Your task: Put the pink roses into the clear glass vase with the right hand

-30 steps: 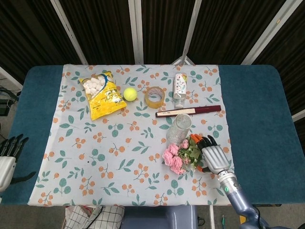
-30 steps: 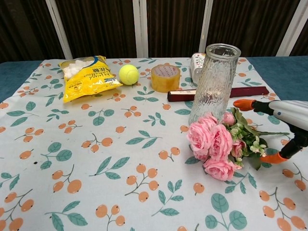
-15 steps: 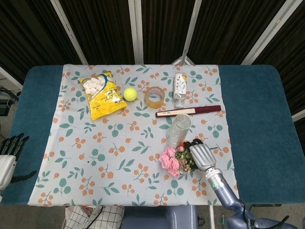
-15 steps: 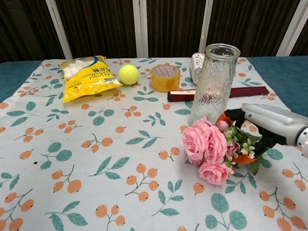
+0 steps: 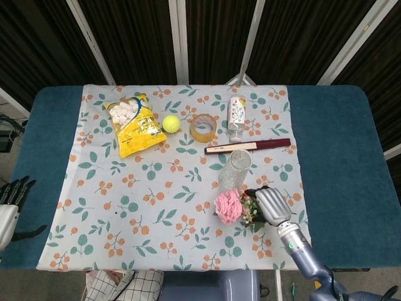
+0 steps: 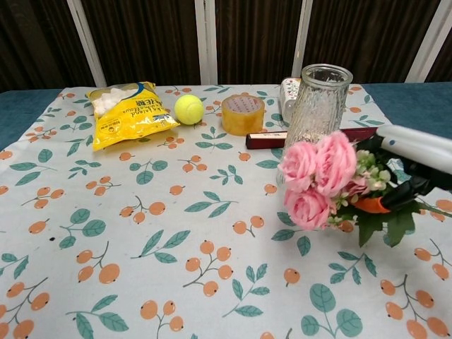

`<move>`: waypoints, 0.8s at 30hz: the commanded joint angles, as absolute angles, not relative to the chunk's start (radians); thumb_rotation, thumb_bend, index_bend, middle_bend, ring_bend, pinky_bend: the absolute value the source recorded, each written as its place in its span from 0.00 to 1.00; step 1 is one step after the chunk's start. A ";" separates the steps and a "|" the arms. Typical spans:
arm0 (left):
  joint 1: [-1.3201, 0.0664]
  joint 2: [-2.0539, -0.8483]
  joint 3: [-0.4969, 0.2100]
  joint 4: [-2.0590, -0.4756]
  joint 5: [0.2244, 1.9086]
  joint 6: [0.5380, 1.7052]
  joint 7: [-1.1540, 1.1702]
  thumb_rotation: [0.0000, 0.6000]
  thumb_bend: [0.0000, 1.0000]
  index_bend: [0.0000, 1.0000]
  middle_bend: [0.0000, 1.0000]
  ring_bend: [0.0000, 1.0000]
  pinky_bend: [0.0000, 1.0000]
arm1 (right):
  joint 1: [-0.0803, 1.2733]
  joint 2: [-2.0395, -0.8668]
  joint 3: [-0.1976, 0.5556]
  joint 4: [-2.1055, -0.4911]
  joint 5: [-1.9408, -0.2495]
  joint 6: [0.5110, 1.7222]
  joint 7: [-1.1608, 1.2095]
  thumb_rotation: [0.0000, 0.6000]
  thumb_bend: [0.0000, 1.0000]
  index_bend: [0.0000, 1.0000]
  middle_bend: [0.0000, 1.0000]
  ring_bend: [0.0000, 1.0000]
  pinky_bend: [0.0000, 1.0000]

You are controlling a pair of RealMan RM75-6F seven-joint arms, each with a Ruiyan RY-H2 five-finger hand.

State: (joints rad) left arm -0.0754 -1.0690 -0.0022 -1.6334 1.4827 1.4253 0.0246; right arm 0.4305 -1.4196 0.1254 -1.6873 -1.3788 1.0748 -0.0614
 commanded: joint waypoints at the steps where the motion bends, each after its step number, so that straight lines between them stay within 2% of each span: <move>1: -0.075 -1.068 -0.003 -1.636 1.479 1.424 0.023 1.00 0.00 0.00 0.00 0.00 0.00 | 0.399 -1.314 0.138 -1.772 -1.384 1.111 0.034 1.00 0.47 0.57 0.55 0.56 0.40; 8: -0.072 -1.068 0.000 -1.649 1.479 1.426 0.029 1.00 0.00 0.00 0.00 0.00 0.00 | 0.357 -1.153 0.189 -1.878 -1.374 1.172 0.226 1.00 0.47 0.57 0.55 0.55 0.40; 13: -0.072 -1.072 0.002 -1.654 1.484 1.429 0.045 1.00 0.00 0.00 0.00 0.00 0.00 | 0.348 -1.056 0.272 -1.941 -1.306 1.196 0.366 1.00 0.47 0.57 0.55 0.56 0.40; 17: -0.075 -1.076 0.000 -1.659 1.475 1.422 0.057 1.00 0.00 0.00 0.00 0.00 0.00 | 0.347 -1.010 0.373 -1.983 -1.208 1.227 0.494 1.00 0.47 0.57 0.55 0.55 0.40; 24: -0.081 -1.077 -0.002 -1.667 1.466 1.409 0.065 1.00 0.00 0.00 0.00 0.00 0.00 | 0.378 -1.030 0.569 -2.062 -0.980 1.284 0.675 1.00 0.47 0.57 0.55 0.56 0.40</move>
